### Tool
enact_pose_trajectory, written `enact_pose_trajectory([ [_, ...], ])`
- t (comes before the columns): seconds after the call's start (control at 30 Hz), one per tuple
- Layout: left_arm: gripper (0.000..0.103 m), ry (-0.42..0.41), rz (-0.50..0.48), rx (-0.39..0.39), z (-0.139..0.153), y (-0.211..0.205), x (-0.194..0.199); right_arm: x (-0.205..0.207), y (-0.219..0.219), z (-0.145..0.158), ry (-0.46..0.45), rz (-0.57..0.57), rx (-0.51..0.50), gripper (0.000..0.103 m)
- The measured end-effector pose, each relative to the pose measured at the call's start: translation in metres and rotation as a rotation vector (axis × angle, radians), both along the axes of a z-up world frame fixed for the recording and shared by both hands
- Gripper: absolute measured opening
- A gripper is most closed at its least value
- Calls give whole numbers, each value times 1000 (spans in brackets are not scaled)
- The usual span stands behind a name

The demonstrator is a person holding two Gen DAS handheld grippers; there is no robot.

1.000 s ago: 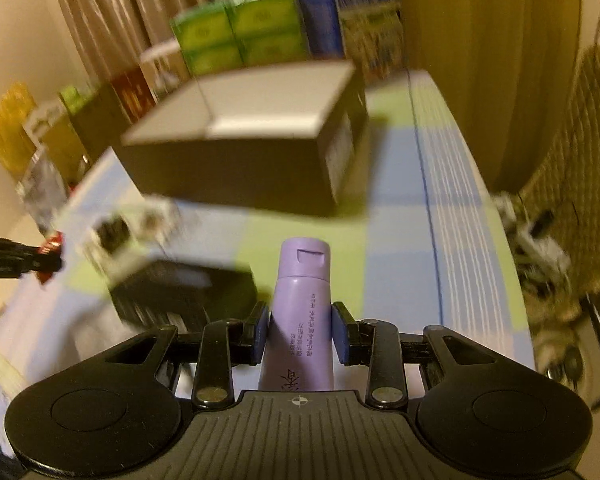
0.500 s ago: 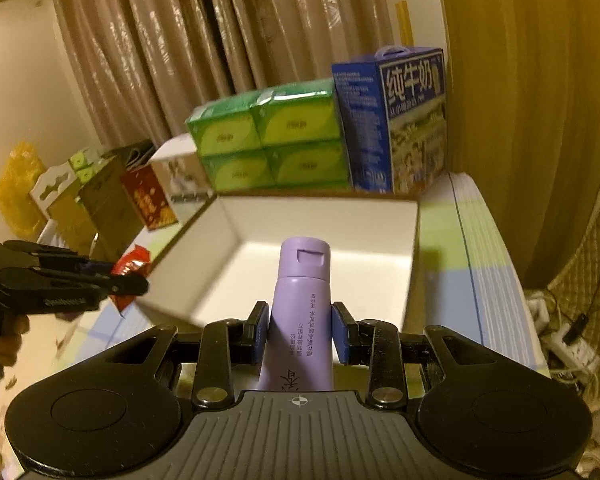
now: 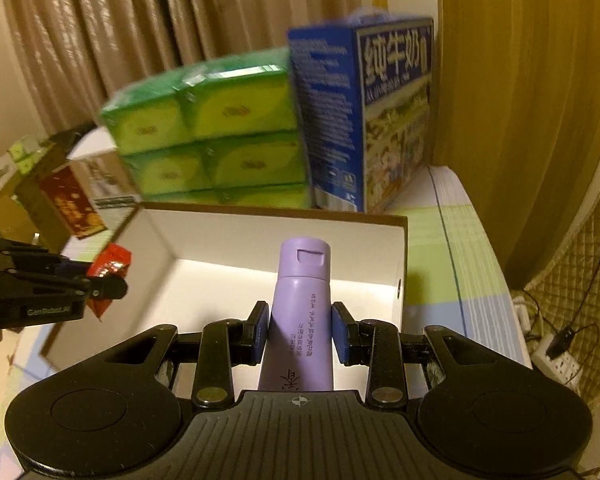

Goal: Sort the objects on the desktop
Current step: 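Carry the purple tube and red candy packet with both tools into the brown box, then open both tools to drop the candy packet and purple tube in the box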

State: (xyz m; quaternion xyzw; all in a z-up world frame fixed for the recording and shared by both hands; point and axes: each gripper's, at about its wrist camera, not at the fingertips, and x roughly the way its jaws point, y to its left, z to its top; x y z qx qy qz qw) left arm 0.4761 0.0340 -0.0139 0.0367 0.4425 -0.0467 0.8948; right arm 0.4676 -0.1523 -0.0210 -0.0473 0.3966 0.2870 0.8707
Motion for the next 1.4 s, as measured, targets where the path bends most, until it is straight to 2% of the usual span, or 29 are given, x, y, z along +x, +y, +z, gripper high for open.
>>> enact_pose_trajectory([
  [0.17,22,55,24,11,-29,3,28,29,12,-23,34,-13,-69,30],
  [0.33,22,77,30,22,-52,2,53,52,21,-43,58,-28,-125,31],
  [0.7,22,106,6,112,-82,-5,91,71,32,-59,39,-15,-212,31],
  [1.07,25,94,-30,186,-93,-8,99,76,32,-65,39,-6,-219,31],
  [1.13,33,81,-32,184,-90,-8,99,78,32,-65,39,-5,-217,31],
  [1.3,34,73,-31,167,-85,-7,99,79,33,-65,39,2,-218,31],
  [1.4,38,64,-27,165,-82,-6,98,79,35,-67,26,4,-223,31],
])
